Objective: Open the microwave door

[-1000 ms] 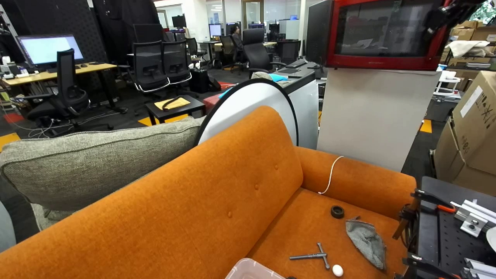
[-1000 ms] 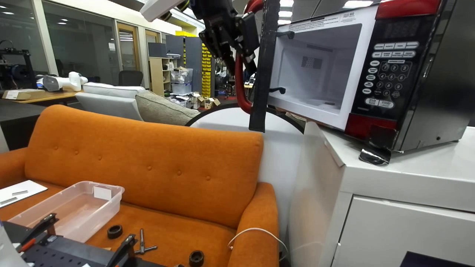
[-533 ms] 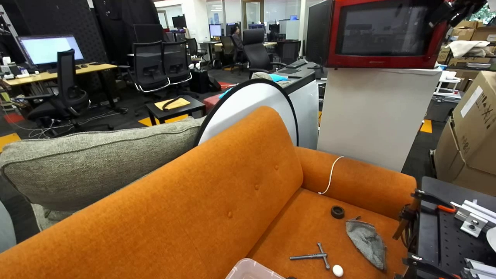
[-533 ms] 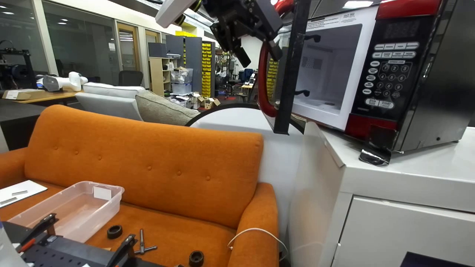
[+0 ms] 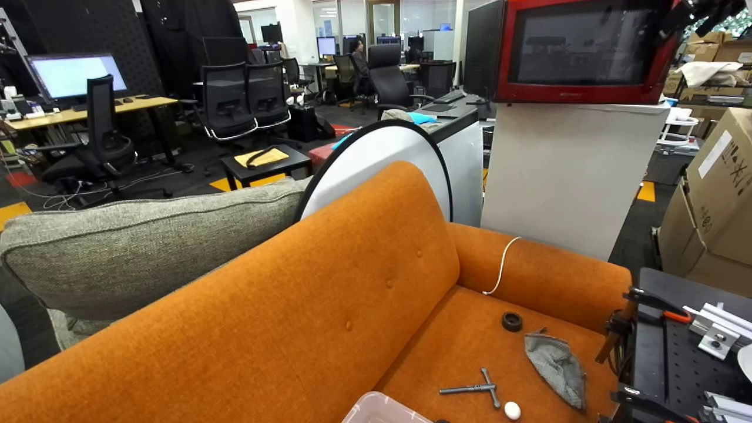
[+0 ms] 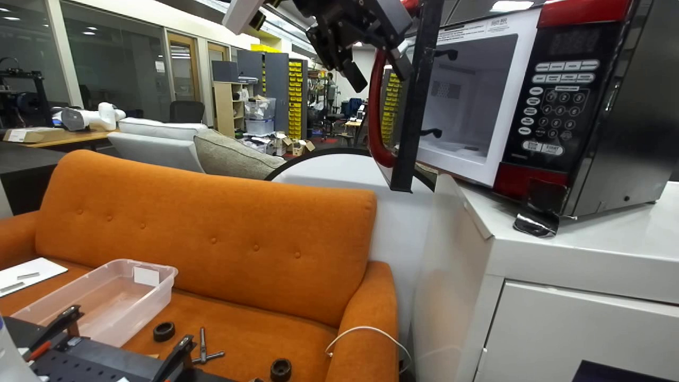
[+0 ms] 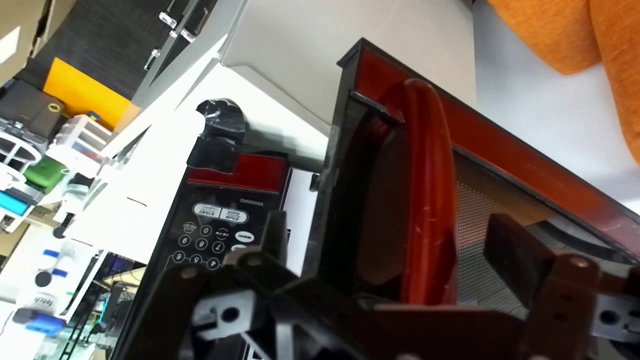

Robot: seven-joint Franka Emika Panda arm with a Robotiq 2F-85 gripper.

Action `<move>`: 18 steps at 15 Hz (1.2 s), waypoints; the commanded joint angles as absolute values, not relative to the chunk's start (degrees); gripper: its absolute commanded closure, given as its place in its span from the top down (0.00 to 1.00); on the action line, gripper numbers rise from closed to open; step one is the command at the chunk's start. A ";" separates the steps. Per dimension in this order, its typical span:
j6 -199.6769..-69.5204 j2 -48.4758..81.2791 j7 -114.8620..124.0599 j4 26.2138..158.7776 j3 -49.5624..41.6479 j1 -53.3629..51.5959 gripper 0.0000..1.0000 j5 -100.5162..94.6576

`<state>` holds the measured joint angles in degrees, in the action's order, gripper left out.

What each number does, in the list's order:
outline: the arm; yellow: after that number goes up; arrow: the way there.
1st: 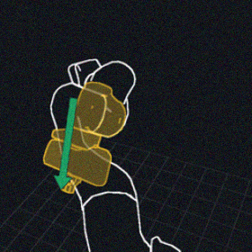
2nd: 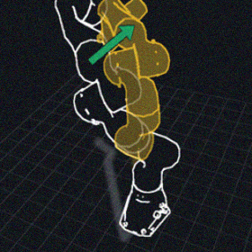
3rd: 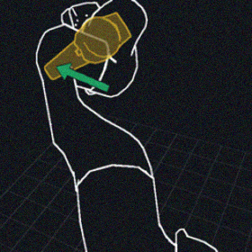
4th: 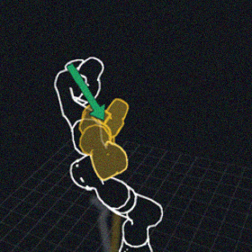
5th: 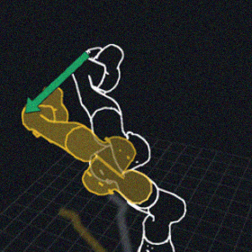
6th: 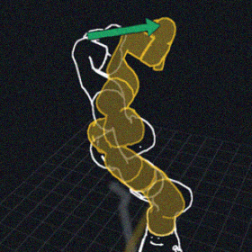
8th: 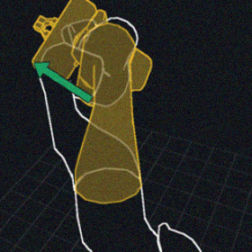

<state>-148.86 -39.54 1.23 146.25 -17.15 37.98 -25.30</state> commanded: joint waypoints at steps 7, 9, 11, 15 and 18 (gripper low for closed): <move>-142.73 -38.33 -9.89 140.06 -19.27 34.58 1.00 -22.79; -137.23 -38.90 -13.69 138.64 -20.17 33.03 1.00 -22.32; -132.93 -39.20 -16.11 137.91 -20.46 32.35 1.00 -23.80; -134.20 -39.67 -14.13 138.81 -20.68 32.17 1.00 -24.30; -134.15 -39.67 -14.17 138.81 -20.69 32.15 1.00 -24.35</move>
